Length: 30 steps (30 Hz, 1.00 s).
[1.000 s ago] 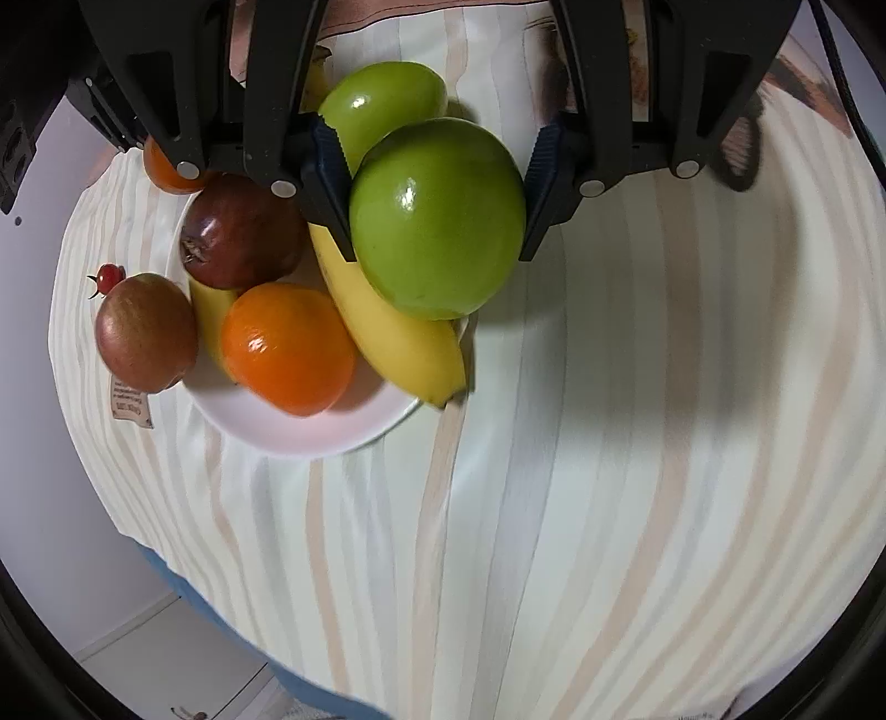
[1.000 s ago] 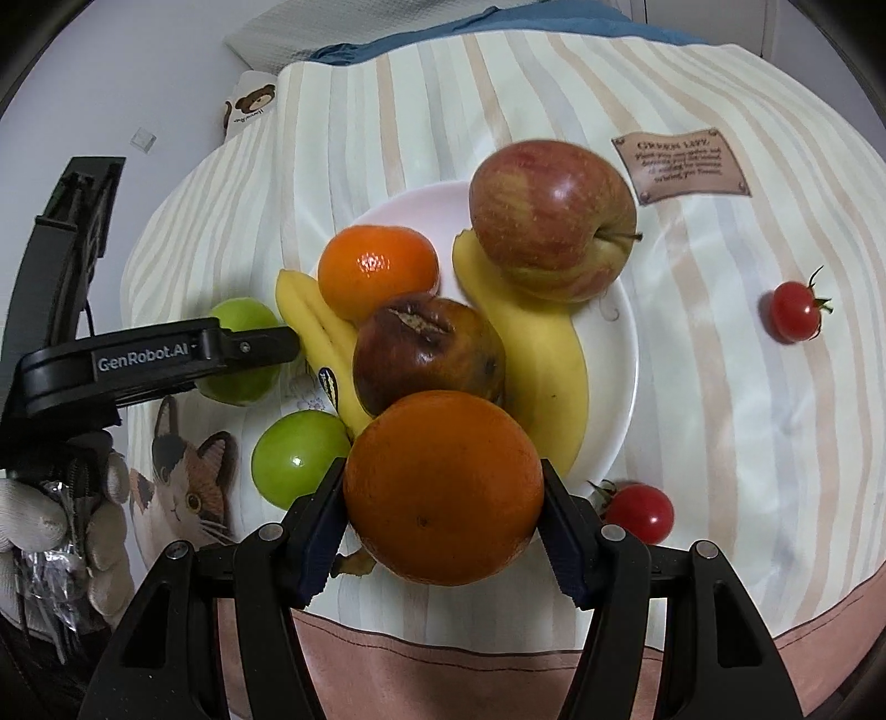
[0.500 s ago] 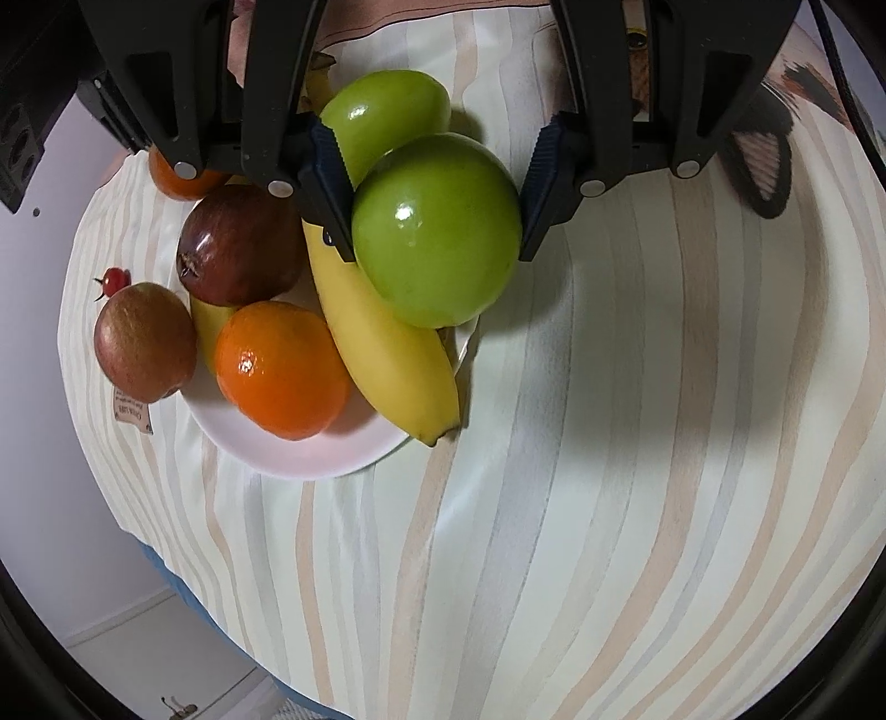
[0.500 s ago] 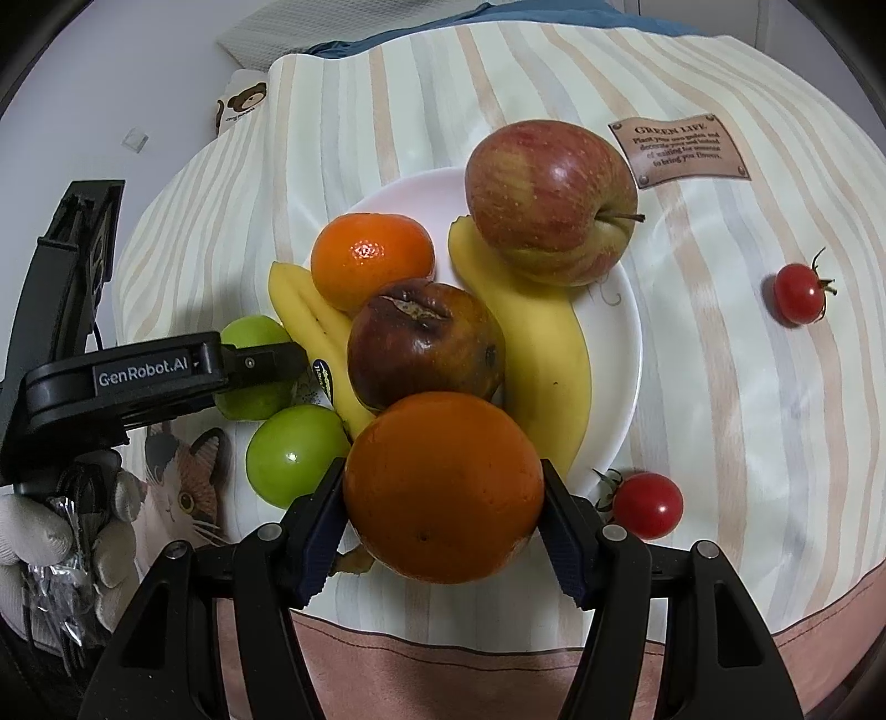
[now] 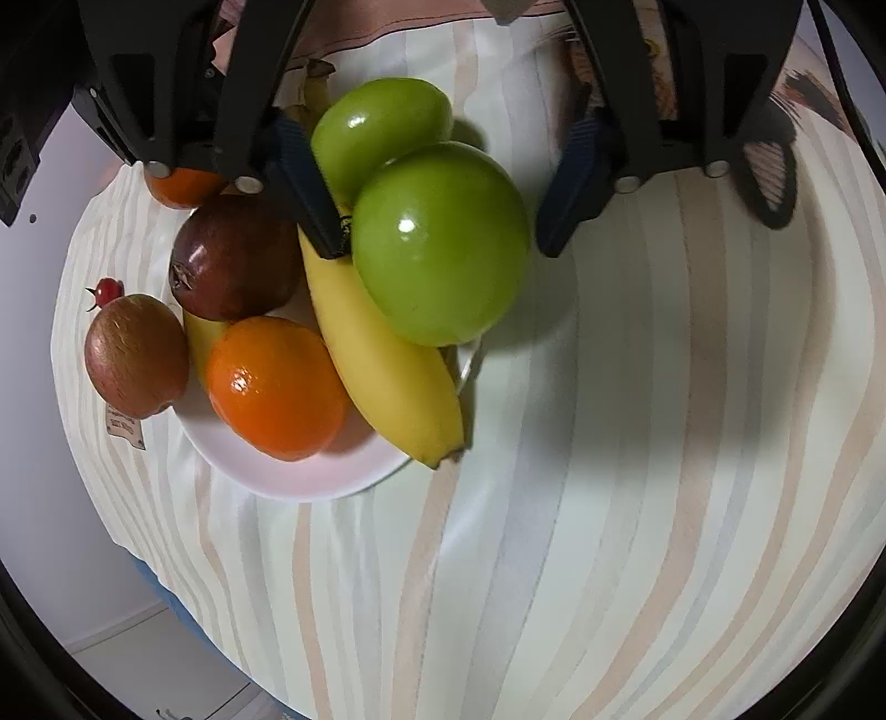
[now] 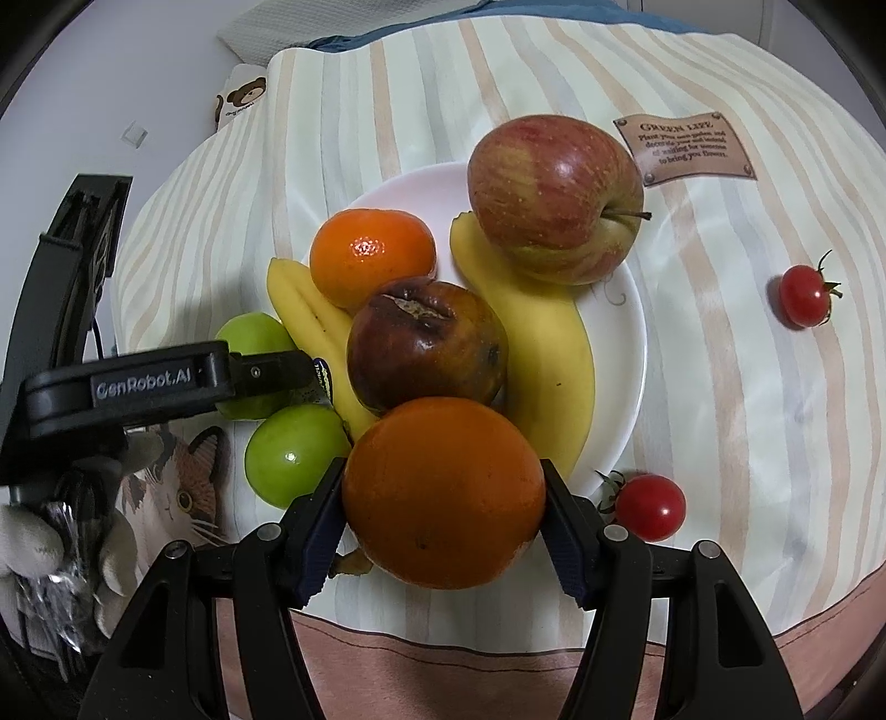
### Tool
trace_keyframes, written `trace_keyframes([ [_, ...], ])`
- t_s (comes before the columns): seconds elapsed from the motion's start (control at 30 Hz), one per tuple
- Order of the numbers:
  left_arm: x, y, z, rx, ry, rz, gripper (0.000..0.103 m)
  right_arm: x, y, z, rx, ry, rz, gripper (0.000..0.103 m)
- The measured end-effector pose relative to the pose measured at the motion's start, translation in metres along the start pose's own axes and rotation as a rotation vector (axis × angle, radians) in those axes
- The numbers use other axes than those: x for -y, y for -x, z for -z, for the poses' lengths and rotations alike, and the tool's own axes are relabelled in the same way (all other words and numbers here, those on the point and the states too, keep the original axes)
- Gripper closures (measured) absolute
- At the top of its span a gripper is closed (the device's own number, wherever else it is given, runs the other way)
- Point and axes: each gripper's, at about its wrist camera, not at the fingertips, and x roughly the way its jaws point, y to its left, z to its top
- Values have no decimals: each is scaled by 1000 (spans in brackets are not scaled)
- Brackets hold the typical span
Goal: Organize fruits
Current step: 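Carry the tangerine and green apple onto the plate and open both tools, then lift both tools up away from the plate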
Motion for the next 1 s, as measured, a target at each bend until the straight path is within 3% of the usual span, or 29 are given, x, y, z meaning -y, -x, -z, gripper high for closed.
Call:
trace_keyframes([
  [0.13, 2, 2, 1, 11, -8, -6, 27, -2, -2, -2, -5, 3, 6, 35],
  [0.2, 3, 5, 0, 19, -14, -11, 15, -2, -2, -3, -6, 4, 8, 34],
  [0.23, 4, 7, 1, 26, -17, -17, 14, -2, -3, -3, -8, 4, 9, 32],
  [0.27, 5, 8, 1, 33, -19, -23, 14, -3, -2, -3, -9, 4, 10, 30],
  [0.33, 7, 10, 1, 40, -20, -30, 14, -2, -2, -4, -12, 0, 12, 16],
  [0.4, 8, 11, 2, 49, -18, -33, 13, 0, -1, -5, -15, -3, 6, 11],
  [0.7, 9, 22, 7, 77, -17, -41, 13, 8, 8, -4, -4, -16, -2, 8],
  [1.0, 24, 72, 45, 249, -73, -185, 13, 8, 42, 0, 47, 14, 46, 4],
])
